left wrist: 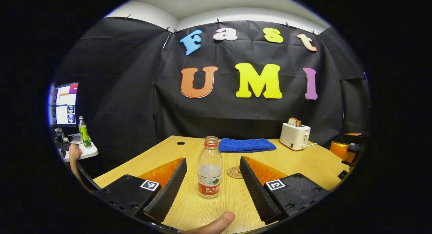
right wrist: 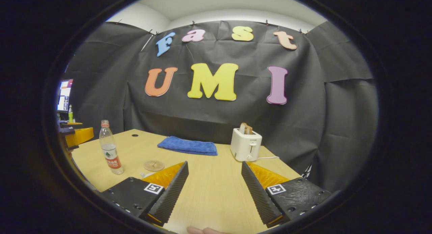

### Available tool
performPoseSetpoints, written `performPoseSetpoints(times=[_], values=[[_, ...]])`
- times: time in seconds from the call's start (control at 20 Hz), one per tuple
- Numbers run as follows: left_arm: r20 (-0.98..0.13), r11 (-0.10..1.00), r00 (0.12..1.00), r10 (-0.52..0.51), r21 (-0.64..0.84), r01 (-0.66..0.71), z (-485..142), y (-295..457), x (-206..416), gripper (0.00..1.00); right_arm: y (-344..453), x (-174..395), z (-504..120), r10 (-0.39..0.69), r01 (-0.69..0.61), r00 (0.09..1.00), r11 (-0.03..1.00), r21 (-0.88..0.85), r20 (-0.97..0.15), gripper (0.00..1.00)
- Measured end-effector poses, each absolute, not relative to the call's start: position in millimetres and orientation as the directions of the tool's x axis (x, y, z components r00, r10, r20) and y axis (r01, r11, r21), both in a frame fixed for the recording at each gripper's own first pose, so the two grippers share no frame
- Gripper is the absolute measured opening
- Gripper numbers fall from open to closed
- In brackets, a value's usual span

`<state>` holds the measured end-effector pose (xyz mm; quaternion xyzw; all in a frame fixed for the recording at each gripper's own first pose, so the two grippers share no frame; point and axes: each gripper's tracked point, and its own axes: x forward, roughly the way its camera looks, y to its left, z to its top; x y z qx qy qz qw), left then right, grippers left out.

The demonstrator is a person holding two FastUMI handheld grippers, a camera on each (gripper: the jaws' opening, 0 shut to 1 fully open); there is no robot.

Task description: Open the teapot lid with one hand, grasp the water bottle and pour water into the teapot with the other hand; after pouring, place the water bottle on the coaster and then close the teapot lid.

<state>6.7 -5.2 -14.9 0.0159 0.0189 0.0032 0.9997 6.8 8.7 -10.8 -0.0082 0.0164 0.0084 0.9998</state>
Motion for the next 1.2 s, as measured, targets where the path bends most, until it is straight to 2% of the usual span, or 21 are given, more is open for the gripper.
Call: performPoseSetpoints(times=[0.15, 0.2, 0.25, 0.55, 0.7, 0.9, 1.1, 1.15, 1.2], values=[[-0.039, 0.999, 0.999, 0.016, 0.031, -0.015, -14.4, -1.5, 7.4, 0.99, 17.2, 11.9, -13.6, 0.045, -0.044, 0.999, 0.999, 0.004, -0.031, 0.95], [-0.037, 0.999, 0.999, 0.014, 0.03, -0.012, -14.0, -1.1, 7.3, 0.99, 21.5, 15.0, -16.3, 0.052, -0.052, 0.998, 0.999, 0.009, -0.03, 0.98], [-0.033, 1.0, 0.999, 0.013, 0.029, -0.012, -12.6, -0.2, 7.3, 0.99, 28.4, 18.2, -19.6, 0.074, -0.074, 0.997, 0.997, 0.017, -0.031, 0.95], [-0.007, 0.997, 0.999, 0.04, 0.073, -0.04, -7.2, 14.2, 9.8, 0.99, 93.7, 42.6, -49.8, 0.194, -0.193, 0.98, 0.981, 0.03, -0.038, 0.98], [-0.016, 0.995, 0.999, 0.049, 0.085, -0.048, -12.4, 20.6, 13.3, 0.98, 124.3, 55.1, -63.3, 0.233, -0.232, 0.972, 0.972, 0.032, -0.038, 0.95], [-0.026, 0.996, 0.997, 0.066, 0.066, -0.064, -14.9, 31.3, 16.4, 0.98, 152.6, 74.4, -69.4, 0.254, -0.251, 0.967, 0.966, 0.056, -0.038, 0.98], [-0.026, 0.996, 0.997, 0.072, 0.048, -0.071, -13.8, 36.4, 18.7, 0.98, 172.6, 90.0, -87.0, 0.259, -0.255, 0.962, 0.966, 0.05, -0.091, 0.88], [-0.024, 0.996, 0.997, 0.074, 0.053, -0.073, -14.0, 38.5, 19.3, 0.99, 176.8, 91.9, -91.8, 0.264, -0.261, 0.959, 0.964, 0.044, -0.104, 0.77], [-0.025, 0.995, 0.997, 0.075, 0.061, -0.074, -14.6, 40.4, 19.9, 0.98, 180.3, 92.5, -98.7, 0.27, -0.266, 0.956, 0.963, 0.045, -0.114, 0.75]])
